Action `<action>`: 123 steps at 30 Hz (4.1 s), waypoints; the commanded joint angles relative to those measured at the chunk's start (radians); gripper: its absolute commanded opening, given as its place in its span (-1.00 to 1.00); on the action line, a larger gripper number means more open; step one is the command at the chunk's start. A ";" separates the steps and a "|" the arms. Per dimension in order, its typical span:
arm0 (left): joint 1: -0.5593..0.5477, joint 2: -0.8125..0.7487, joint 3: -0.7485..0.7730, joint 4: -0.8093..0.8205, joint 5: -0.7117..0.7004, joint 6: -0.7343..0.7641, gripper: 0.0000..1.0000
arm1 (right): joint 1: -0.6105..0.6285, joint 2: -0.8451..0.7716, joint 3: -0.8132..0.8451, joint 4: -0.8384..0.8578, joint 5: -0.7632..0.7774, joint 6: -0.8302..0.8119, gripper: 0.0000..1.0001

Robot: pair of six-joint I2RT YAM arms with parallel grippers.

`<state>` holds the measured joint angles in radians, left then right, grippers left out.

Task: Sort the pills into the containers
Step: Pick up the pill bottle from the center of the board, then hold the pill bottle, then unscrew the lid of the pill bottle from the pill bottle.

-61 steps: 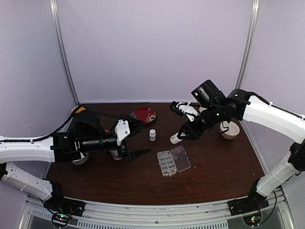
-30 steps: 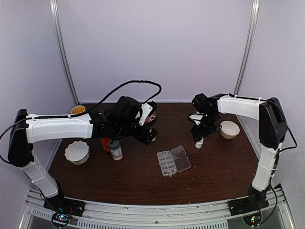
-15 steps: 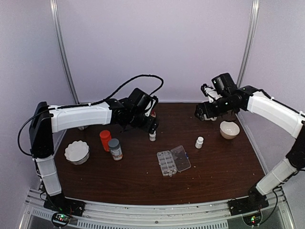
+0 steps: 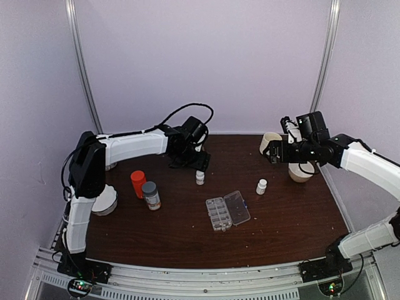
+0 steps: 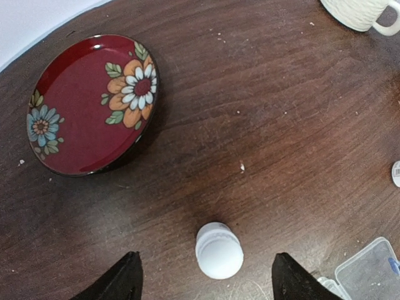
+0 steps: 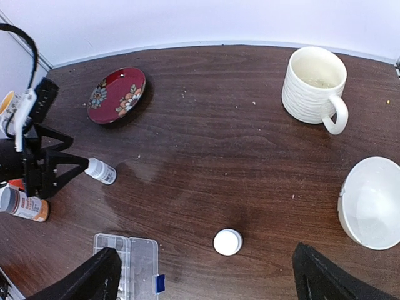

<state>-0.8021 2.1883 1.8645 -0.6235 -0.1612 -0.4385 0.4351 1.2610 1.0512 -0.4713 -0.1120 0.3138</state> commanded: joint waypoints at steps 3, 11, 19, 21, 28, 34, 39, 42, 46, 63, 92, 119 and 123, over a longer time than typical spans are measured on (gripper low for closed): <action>0.001 0.093 0.113 -0.100 0.008 -0.044 0.46 | -0.004 -0.078 -0.032 0.035 0.017 -0.002 0.97; 0.001 0.136 0.154 -0.139 0.014 -0.074 0.33 | -0.004 -0.096 -0.036 0.018 0.042 -0.024 0.97; 0.001 0.142 0.153 -0.144 0.008 -0.082 0.00 | -0.004 -0.085 -0.027 0.020 0.034 -0.028 0.97; 0.001 0.142 0.154 -0.144 0.012 -0.079 -0.13 | -0.004 -0.083 -0.026 0.019 0.032 -0.028 0.97; 0.001 0.137 0.154 -0.148 0.002 -0.075 -0.46 | -0.004 -0.078 -0.025 0.014 0.015 -0.030 0.97; -0.008 0.062 0.127 -0.149 0.021 -0.050 -0.56 | 0.002 -0.074 -0.041 0.029 -0.051 -0.044 0.93; -0.026 -0.093 0.086 -0.144 0.199 -0.005 -0.56 | 0.056 -0.110 -0.105 0.131 -0.121 -0.076 0.92; -0.038 -0.183 0.059 -0.143 0.288 0.019 -0.59 | 0.095 -0.140 -0.178 0.263 -0.245 -0.075 0.93; -0.041 -0.302 -0.015 -0.082 0.421 0.010 -0.66 | 0.114 -0.191 -0.266 0.477 -0.366 -0.012 0.95; -0.121 -0.582 -0.190 0.182 0.677 -0.125 -1.00 | 0.258 -0.250 -0.390 1.063 -0.588 0.169 0.70; -0.152 -0.714 -0.353 0.390 0.738 -0.226 -1.00 | 0.376 -0.106 -0.272 1.086 -0.591 0.159 -0.19; -0.151 -0.757 -0.366 0.283 0.575 -0.731 -0.41 | 0.631 -0.147 -0.199 0.643 0.041 -0.759 -0.73; -0.155 -0.806 -0.339 0.201 0.496 -0.599 0.90 | 0.614 -0.193 -0.230 0.674 -0.074 -0.633 -0.77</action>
<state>-0.9531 1.4689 1.4925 -0.4232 0.4187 -1.1057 1.0527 1.1187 0.8452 0.2115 -0.1234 -0.3824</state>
